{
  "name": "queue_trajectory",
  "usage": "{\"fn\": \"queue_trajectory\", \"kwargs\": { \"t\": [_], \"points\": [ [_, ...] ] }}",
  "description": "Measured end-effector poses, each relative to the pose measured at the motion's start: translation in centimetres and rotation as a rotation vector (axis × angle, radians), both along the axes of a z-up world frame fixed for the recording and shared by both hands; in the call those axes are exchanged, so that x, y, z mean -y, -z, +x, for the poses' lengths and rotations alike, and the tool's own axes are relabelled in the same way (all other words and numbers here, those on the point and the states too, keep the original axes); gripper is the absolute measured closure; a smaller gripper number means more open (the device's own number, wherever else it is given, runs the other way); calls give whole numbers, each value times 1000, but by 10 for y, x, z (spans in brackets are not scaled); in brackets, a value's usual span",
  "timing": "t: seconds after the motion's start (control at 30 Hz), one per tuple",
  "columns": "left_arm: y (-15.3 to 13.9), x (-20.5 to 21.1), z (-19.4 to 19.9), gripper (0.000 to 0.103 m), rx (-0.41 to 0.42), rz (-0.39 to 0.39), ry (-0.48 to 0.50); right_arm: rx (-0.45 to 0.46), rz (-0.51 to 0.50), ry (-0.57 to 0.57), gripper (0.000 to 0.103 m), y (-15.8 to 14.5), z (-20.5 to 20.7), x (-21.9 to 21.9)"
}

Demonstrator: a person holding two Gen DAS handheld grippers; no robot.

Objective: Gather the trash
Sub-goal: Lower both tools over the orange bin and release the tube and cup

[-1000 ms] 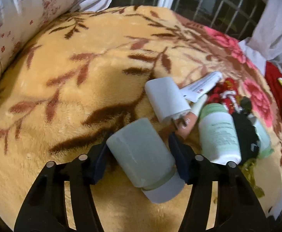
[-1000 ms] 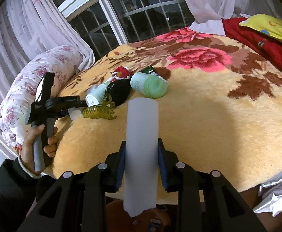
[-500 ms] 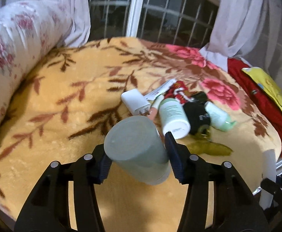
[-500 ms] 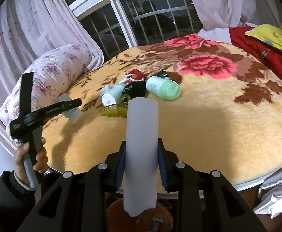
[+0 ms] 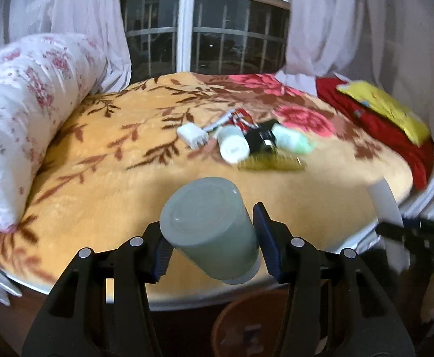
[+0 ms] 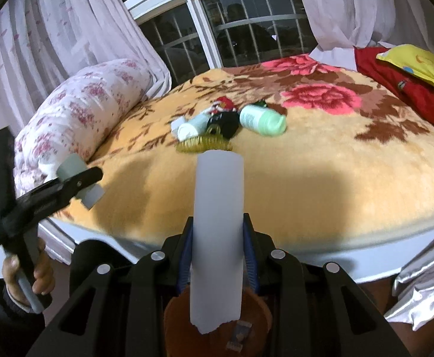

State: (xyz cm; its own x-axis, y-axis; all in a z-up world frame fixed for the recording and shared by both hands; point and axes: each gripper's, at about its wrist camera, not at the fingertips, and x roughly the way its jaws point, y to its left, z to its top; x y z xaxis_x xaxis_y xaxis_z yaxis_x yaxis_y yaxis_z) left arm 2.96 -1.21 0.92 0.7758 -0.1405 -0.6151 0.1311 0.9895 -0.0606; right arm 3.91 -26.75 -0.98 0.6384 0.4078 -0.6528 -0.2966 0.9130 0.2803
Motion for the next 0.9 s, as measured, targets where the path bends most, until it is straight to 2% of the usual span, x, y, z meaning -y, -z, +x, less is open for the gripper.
{"fn": "queue_trajectory", "kwargs": {
  "t": [0.13, 0.43, 0.53, 0.77, 0.83, 0.87, 0.9],
  "points": [
    [26, 6, -31, 54, -61, -8, 39, -37, -24, -24, 72, 14, -19, -8],
    [99, 24, -58, 54, -234, 16, 103, -175, -92, -94, 72, 64, -47, -29],
    [109, 26, -60, 54, -264, 13, 116, -198, -89, -93, 72, 74, -51, -28],
    [115, 32, -60, 54, -268, 36, 136, -248, -66, -74, 72, 89, -50, -22],
    [117, 34, -58, 52, -280, 46, 144, -250, -71, -72, 68, 91, -50, -21],
    [118, 35, -57, 49, -285, 57, 142, -260, -69, -74, 50, 93, -50, -21],
    [119, 37, -56, 30, -288, 74, 136, -265, -69, -71, 35, 94, -49, -21]
  ]
}}
